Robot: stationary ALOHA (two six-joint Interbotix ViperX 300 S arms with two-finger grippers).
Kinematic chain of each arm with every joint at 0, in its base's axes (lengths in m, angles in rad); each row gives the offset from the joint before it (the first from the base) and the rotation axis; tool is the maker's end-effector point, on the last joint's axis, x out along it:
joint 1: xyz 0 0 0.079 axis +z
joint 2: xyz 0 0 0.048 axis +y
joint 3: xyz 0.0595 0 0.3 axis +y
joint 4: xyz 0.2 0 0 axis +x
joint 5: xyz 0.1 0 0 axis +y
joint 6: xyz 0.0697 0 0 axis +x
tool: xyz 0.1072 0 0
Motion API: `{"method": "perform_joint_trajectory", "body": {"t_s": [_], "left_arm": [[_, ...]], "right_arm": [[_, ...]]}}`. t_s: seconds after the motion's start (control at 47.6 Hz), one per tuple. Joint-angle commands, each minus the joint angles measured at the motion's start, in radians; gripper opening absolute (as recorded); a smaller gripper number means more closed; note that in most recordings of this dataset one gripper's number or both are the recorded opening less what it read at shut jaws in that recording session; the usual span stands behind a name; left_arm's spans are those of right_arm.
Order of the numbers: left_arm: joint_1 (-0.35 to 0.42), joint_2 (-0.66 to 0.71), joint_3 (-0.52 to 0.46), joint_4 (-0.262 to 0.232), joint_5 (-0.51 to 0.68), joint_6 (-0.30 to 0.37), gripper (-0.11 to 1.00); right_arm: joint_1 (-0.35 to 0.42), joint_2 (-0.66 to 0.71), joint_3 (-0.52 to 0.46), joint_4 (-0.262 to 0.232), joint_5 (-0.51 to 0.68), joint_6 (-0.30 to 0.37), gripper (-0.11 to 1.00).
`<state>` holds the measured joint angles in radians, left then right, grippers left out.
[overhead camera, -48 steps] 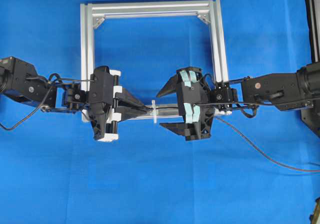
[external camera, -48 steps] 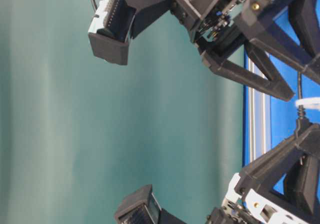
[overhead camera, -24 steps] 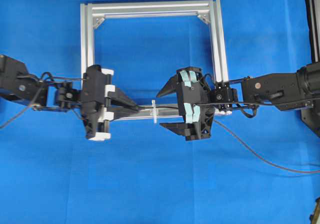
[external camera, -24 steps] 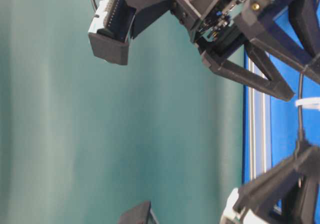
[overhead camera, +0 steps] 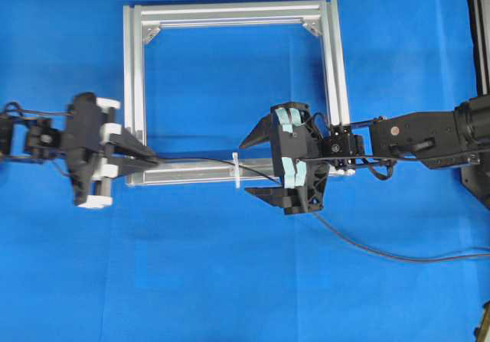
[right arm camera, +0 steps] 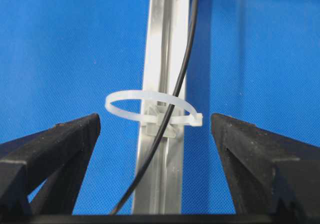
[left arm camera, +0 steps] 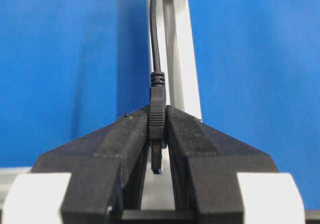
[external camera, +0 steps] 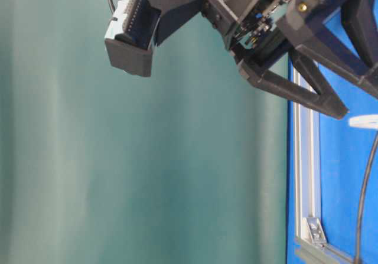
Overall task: Insert the wire through the string loop located in the center.
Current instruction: 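Open the right gripper and pull the cable leftward with the left gripper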
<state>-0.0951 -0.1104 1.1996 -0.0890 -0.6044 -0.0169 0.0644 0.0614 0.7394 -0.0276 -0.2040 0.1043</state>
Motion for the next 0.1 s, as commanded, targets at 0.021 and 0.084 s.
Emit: {"method": "perform_joint_trajectory", "body": {"t_s": [0.021, 0.084], "left_arm": [[-0.009, -0.081, 0.044, 0.000, -0.005, 0.000, 0.08], [-0.011, -0.112, 0.067, 0.000, 0.000, 0.000, 0.08]], "right_arm": [[0.002, -0.012, -0.017, 0.000, -0.003, 0.002, 0.92], [0.002, -0.012, -0.017, 0.000, -0.003, 0.002, 0.92]]}}
